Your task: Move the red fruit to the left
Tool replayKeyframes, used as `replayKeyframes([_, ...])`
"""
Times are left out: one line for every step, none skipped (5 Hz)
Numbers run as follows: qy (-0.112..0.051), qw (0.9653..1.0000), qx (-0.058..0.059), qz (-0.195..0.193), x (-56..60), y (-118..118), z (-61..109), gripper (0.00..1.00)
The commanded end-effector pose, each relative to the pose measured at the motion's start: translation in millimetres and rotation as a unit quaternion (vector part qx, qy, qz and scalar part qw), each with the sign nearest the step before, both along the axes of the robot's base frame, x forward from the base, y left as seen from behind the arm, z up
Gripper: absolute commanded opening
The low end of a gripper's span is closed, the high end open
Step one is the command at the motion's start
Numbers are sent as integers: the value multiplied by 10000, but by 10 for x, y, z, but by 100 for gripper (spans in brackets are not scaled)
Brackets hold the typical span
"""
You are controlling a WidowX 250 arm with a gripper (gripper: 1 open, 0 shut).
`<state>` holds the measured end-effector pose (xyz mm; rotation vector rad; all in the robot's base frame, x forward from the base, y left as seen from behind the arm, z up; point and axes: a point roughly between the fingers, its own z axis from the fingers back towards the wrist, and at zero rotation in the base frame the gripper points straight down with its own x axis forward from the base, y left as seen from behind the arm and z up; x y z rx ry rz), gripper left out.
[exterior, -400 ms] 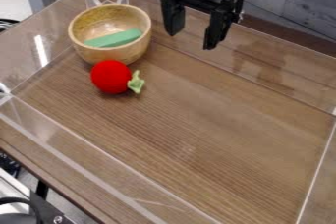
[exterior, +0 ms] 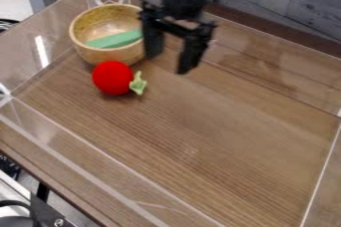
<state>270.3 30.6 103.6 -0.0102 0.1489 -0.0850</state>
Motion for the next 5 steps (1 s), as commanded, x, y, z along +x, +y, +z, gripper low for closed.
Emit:
replayKeyframes([-531, 9978, 32, -399, -101, 292, 139, 100])
replayKeyframes([-739, 9959, 95, -522, -185, 539, 93, 100])
replayKeyframes([-854, 9951, 55, -500, -206, 691, 8, 100])
replayKeyframes([-955, 9945, 29, -435, -177, 756, -103, 100])
replayKeyframes([-986, 9942, -15, -426, -141, 786, -201, 100])
